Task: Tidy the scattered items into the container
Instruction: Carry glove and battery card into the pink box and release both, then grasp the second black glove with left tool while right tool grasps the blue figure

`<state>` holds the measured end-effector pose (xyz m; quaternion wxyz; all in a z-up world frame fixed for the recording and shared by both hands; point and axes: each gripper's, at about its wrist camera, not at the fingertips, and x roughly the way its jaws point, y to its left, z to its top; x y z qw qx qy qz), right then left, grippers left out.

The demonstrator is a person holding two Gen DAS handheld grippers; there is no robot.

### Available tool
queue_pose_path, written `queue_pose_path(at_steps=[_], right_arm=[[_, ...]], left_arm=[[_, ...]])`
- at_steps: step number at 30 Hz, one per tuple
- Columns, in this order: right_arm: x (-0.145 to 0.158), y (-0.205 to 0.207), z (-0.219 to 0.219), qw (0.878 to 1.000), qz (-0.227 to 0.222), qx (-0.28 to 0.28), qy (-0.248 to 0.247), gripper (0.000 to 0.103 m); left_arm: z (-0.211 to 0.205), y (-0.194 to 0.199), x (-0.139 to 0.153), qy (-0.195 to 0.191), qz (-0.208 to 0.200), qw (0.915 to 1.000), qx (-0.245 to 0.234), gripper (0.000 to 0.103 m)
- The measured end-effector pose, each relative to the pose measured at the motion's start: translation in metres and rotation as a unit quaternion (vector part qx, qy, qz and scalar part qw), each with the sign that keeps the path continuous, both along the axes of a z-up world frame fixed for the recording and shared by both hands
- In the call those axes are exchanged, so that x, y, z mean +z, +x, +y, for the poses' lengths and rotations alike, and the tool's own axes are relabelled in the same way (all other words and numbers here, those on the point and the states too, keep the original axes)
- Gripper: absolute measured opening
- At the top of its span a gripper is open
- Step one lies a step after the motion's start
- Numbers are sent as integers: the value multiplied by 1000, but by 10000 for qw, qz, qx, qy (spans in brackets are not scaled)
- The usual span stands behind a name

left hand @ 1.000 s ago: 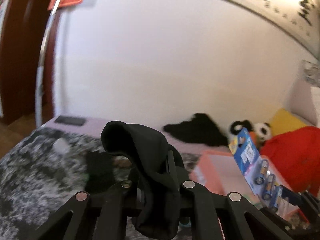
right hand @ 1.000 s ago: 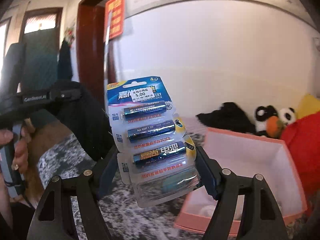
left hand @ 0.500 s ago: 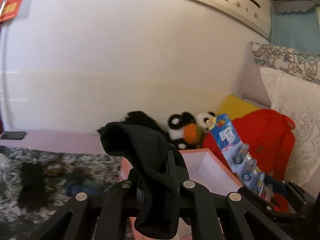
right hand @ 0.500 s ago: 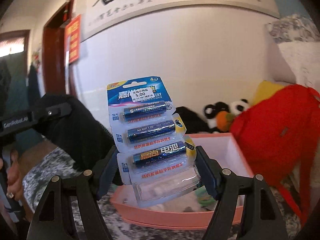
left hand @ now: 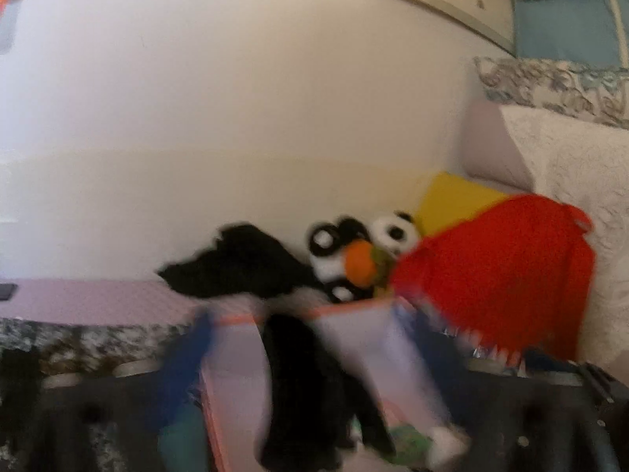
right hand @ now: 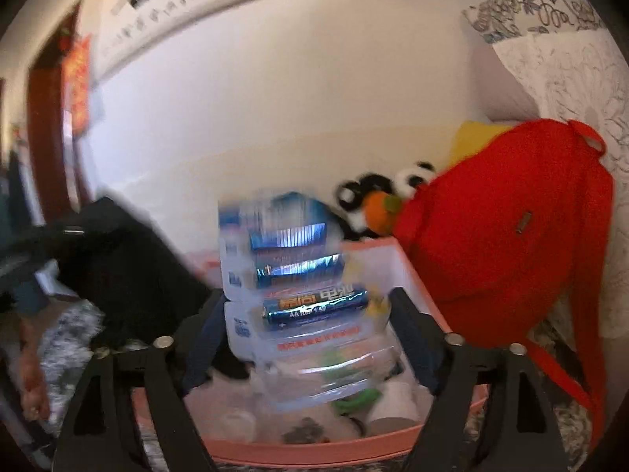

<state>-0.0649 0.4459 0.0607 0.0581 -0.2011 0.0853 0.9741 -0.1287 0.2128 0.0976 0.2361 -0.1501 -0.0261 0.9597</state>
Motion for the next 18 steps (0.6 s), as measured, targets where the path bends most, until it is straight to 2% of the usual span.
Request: queue_pose_path(at_steps=[1, 5, 10, 14, 18], right_arm=[[-2, -1, 1, 9999, 12, -123, 14, 103], [-3, -2, 4, 9996, 63, -188, -188, 103], [-2, -5, -3, 9992, 38, -12, -397, 103], [0, -7, -25, 9991, 66, 181, -390, 103], [2, -13, -53, 9982, 124, 456, -361, 103]], left_arm=[[-3, 3, 2, 25, 104, 9999, 52, 97], [-22, 3, 12, 146, 100, 9996, 210, 98], [-60, -5, 11, 361, -256, 9980, 456, 99], [-91, -7, 4, 321, -493, 9960, 676, 99], [-123, -4, 4, 224, -549, 9933, 992, 99]])
